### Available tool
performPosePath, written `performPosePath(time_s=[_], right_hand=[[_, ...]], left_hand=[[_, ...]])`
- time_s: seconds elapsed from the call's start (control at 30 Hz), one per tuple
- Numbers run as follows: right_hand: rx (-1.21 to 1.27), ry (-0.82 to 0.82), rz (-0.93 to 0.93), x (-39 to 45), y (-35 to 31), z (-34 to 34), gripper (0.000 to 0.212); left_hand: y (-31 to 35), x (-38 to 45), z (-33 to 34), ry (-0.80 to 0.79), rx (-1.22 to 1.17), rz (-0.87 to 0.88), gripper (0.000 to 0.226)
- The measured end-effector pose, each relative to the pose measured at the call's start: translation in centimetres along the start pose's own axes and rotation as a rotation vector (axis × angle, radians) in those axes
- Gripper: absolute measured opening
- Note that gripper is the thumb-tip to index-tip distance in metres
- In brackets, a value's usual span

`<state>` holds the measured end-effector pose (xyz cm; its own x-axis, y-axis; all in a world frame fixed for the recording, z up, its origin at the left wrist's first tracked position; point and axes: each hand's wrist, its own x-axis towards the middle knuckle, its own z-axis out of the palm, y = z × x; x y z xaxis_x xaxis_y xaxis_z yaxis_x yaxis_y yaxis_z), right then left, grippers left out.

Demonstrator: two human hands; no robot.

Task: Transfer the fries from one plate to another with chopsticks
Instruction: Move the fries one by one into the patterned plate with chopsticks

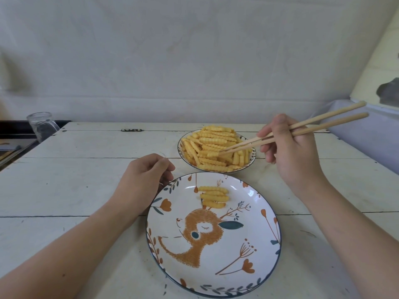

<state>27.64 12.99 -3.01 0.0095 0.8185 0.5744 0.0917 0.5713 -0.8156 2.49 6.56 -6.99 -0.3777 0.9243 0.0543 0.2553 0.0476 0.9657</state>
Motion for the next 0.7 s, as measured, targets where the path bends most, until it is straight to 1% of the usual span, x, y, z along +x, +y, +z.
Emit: performPosePath(time_s=[0.17,0.27,0.4,0.53,0.63,0.7], right_hand=[[0.044,-0.006,0.039,0.20,-0.31,-0.19,0.044],[0.030,-0.038,0.044,0.30,-0.30,-0.36,0.045],[0.012,-0.038,0.053,0.43,-0.39,-0.87,0.044],[-0.038,-0.112,0.077,0.23,-0.05,-0.72,0.040],[-0.096,-0.166,0.078,-0.02,0.13,-0.37,0.040],[-0.091,-0.181,0.080,-0.13,0.02,-0.24,0.042]], left_hand=[[0.08,-0.02,0.00,0.001,0.007,0.003,0.032],[0.11,-0.04,-0.04,-0.001,0.011,0.001,0.031],[0.11,-0.02,-0.03,-0.004,0.009,0.001,0.031],[0.02,-0.04,-0.05,-0.003,0.009,0.001,0.031],[0.05,0.00,-0.04,-0.003,0.012,0.002,0.031],[0.06,0.01,0.01,-0.006,0.016,0.003,0.031]])
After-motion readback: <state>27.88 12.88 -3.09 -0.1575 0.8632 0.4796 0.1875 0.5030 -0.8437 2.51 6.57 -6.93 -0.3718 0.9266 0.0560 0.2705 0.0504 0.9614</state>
